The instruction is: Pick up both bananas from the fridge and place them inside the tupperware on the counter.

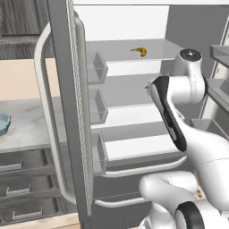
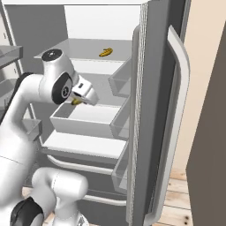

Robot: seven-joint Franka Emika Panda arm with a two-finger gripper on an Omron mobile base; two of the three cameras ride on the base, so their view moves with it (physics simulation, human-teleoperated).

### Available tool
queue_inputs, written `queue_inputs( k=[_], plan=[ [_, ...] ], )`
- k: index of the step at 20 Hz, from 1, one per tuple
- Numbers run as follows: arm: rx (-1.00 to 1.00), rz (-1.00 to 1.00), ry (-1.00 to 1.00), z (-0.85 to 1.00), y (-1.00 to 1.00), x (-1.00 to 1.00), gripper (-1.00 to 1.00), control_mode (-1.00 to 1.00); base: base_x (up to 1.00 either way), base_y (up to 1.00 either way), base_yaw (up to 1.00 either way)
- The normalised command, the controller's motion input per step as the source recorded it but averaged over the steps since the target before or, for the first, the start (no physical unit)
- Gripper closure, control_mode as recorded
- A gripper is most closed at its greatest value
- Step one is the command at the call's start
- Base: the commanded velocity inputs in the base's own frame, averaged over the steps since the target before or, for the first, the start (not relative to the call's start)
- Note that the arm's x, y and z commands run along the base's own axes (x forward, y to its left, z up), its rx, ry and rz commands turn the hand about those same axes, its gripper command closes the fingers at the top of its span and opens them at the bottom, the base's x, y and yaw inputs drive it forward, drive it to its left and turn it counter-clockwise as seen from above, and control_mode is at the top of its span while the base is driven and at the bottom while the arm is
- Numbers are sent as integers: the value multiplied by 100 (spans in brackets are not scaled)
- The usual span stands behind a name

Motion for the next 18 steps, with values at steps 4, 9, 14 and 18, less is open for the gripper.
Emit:
queue_inputs(
  k=[4,9,14,18],
  plan=[
    [0,0,0,46,3,-73,100,-100,0,0,0],
    [0,0,1,44,7,-61,100,-100,0,0,0],
    [0,0,6,31,11,-46,100,-100,0,0,0],
    [0,0,0,0,0,0,100,100,-89,26,2]
  ],
)
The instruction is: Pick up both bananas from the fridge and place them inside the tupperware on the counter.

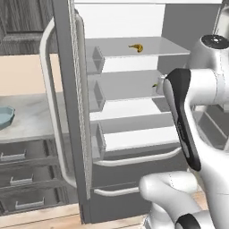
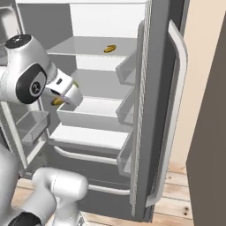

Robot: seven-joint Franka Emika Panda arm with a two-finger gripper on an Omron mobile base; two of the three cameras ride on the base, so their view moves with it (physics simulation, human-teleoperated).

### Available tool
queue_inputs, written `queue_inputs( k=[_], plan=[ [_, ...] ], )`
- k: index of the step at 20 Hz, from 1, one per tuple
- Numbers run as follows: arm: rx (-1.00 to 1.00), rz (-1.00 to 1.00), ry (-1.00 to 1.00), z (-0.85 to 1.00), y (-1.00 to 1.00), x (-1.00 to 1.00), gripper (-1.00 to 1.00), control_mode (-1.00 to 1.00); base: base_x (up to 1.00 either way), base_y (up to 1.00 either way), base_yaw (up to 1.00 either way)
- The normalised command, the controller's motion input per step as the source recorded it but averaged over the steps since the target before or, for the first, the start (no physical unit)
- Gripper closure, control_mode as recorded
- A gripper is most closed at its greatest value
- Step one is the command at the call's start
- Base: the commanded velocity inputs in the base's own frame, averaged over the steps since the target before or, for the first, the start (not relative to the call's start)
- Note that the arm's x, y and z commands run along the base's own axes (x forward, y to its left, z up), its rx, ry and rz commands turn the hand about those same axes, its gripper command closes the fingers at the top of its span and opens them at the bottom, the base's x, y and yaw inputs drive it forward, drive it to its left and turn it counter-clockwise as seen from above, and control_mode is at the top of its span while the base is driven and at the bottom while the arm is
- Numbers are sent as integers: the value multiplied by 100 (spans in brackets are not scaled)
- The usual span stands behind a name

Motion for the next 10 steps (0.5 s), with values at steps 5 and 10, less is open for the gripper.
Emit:
queue_inputs(
  k=[5,10],
  plan=[
    [0,0,0,0,0,0,100,100,-100,46,5],
    [0,0,0,0,0,0,100,100,-73,83,18]
  ],
)
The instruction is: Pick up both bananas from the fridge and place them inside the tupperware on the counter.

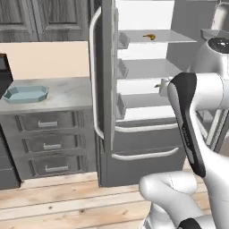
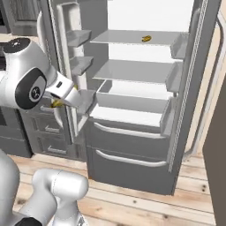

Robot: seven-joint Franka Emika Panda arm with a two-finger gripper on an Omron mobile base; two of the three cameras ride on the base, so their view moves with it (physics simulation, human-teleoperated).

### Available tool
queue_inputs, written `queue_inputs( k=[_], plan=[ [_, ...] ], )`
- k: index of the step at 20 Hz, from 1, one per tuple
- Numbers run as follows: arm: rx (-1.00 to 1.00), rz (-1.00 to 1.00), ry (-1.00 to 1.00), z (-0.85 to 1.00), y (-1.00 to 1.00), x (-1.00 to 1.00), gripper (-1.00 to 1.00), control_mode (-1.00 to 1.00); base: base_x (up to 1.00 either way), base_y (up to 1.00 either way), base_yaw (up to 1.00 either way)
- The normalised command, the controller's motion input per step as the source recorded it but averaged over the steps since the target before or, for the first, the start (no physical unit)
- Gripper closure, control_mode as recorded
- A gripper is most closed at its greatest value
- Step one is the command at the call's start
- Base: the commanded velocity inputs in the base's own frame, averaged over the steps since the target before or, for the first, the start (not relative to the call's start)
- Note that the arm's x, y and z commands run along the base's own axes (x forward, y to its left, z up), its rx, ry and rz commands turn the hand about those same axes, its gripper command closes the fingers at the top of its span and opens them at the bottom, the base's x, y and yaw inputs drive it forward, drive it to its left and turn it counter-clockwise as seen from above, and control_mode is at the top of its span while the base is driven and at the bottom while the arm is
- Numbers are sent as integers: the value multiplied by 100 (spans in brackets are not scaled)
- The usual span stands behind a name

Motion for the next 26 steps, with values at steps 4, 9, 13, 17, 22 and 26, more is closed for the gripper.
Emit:
queue_inputs(
  k=[4,9,13,17,22,26],
  plan=[
    [0,0,0,0,0,0,100,100,-5,100,16],
    [0,0,0,0,0,0,100,100,0,100,13],
    [0,0,0,0,0,0,100,100,13,100,7],
    [0,0,0,0,0,0,100,100,74,83,0],
    [0,0,0,0,0,0,100,100,99,66,0],
    [0,0,0,0,0,0,100,100,96,21,-10]
  ],
)
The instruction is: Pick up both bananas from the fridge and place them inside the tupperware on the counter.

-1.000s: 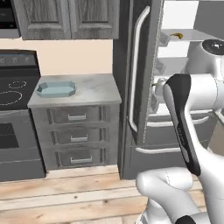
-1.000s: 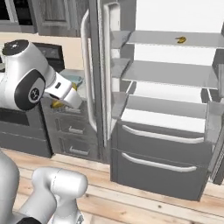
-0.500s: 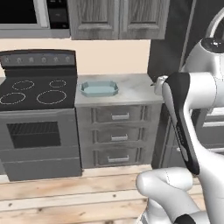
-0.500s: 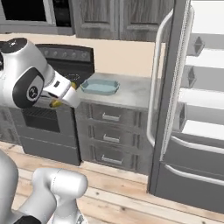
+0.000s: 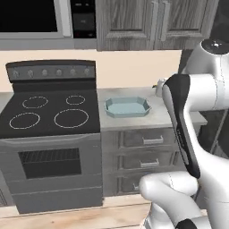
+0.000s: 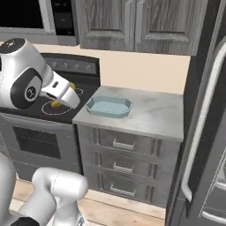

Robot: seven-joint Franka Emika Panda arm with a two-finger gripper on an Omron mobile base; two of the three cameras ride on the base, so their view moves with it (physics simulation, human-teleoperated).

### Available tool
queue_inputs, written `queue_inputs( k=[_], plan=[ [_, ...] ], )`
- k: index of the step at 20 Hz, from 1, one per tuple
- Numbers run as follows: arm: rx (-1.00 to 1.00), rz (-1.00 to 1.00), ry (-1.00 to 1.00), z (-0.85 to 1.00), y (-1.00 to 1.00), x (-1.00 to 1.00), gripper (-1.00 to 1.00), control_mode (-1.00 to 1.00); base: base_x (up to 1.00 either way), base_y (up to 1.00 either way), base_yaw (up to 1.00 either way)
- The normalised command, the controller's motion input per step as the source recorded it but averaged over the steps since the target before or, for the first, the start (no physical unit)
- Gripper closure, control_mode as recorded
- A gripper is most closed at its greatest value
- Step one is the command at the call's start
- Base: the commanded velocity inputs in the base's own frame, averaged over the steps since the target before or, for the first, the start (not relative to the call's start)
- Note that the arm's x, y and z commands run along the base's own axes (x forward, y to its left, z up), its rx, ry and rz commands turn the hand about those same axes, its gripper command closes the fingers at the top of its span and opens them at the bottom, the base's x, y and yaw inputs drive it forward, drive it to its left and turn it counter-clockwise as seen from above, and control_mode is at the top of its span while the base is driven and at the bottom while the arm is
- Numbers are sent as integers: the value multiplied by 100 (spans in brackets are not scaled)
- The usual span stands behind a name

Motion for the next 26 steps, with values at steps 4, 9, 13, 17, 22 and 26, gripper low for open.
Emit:
queue_inputs(
  k=[4,9,13,17,22,26],
  plan=[
    [0,0,0,0,0,0,100,100,87,1,-10],
    [0,0,0,0,0,0,100,100,79,0,-10],
    [0,0,0,0,0,0,100,100,59,3,0],
    [0,0,0,0,0,0,100,100,60,5,0],
    [0,-5,32,-33,4,20,100,-100,6,1,0],
    [-1,13,13,-57,1,62,100,-100,0,0,0]
  ],
)
